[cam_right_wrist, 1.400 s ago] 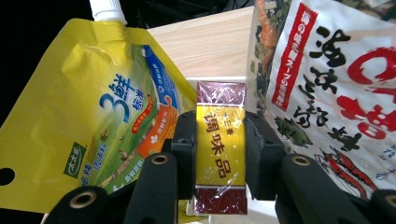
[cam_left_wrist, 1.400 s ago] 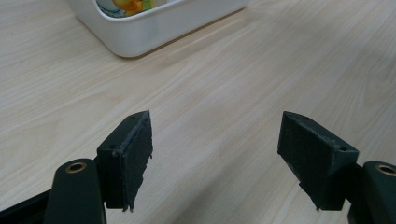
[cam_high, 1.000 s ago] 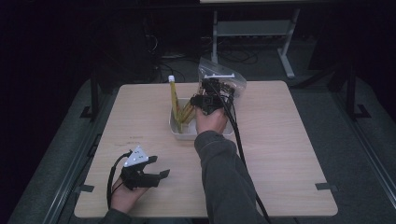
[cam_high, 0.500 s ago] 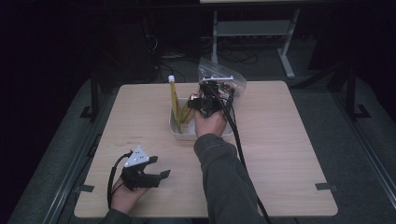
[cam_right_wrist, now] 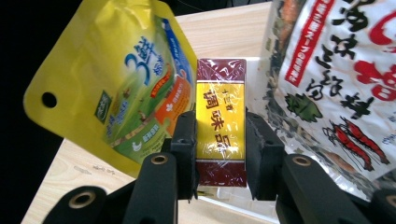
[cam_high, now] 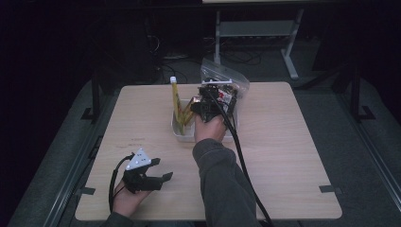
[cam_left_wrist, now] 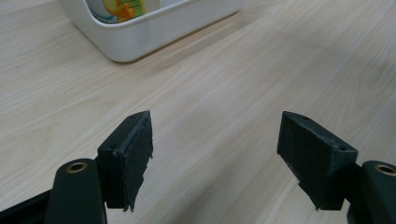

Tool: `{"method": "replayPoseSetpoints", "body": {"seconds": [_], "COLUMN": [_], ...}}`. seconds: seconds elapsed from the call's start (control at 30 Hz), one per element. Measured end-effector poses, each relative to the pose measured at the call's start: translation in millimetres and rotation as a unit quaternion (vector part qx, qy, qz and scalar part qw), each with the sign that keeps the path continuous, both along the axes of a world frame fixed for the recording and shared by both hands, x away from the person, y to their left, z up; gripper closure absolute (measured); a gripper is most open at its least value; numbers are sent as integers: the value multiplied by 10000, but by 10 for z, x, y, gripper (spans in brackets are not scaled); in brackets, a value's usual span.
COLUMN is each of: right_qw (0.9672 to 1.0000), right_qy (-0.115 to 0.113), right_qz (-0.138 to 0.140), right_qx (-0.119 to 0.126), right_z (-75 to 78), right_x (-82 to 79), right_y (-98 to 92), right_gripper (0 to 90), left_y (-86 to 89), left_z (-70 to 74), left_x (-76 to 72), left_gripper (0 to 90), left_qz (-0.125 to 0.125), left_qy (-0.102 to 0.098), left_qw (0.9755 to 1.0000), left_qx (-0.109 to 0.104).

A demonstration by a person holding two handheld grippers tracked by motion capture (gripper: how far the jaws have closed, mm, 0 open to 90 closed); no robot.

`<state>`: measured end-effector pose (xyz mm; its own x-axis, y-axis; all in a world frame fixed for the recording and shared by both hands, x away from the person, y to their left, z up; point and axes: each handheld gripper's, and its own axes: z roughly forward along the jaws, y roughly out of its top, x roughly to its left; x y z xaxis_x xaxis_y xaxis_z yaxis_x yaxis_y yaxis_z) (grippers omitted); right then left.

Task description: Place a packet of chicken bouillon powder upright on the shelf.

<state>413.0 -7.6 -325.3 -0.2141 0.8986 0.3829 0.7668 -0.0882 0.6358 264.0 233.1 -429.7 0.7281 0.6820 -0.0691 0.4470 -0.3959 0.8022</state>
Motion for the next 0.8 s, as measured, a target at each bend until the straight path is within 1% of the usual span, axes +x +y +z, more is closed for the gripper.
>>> {"method": "replayPoseSetpoints", "body": {"seconds": [0.03,0.1,0.17,0.3,0.33,0.37,0.5,0.57,0.63,0.8], "right_qw": [10000,9997,9994,9990,9987,9982,9969,9971,9970,9959], "right_qy": [-2,-9,78,87,98,156,147,184,246,261], "right_qz": [48,153,242,340,376,415,541,546,562,652], "right_qx": [18,200,236,271,326,397,549,493,476,569], "right_z": [-2,-17,-30,-54,-62,-71,-89,-105,-125,-158], "right_x": [-5,-14,-17,-29,-27,-22,-5,15,31,45], "right_y": [3,-4,4,18,20,26,56,59,57,20], "right_gripper": [646,620,603,579,562,549,556,569,551,526], "left_y": [2,7,6,-3,-6,-7,-4,1,8,19], "left_z": [0,-2,-2,-5,-6,-6,-6,-8,-8,-8], "left_x": [1,4,4,4,4,4,3,5,6,11], "left_gripper": [262,262,263,263,263,263,263,264,264,264], "left_qz": [5,11,12,-6,-7,-6,-7,1,12,22], "left_qy": [4,14,19,19,20,20,14,20,21,23], "left_qw": [10000,10000,10000,10000,10000,10000,10000,10000,10000,10000], "left_qx": [4,-7,-11,4,9,13,13,13,-1,9]}}
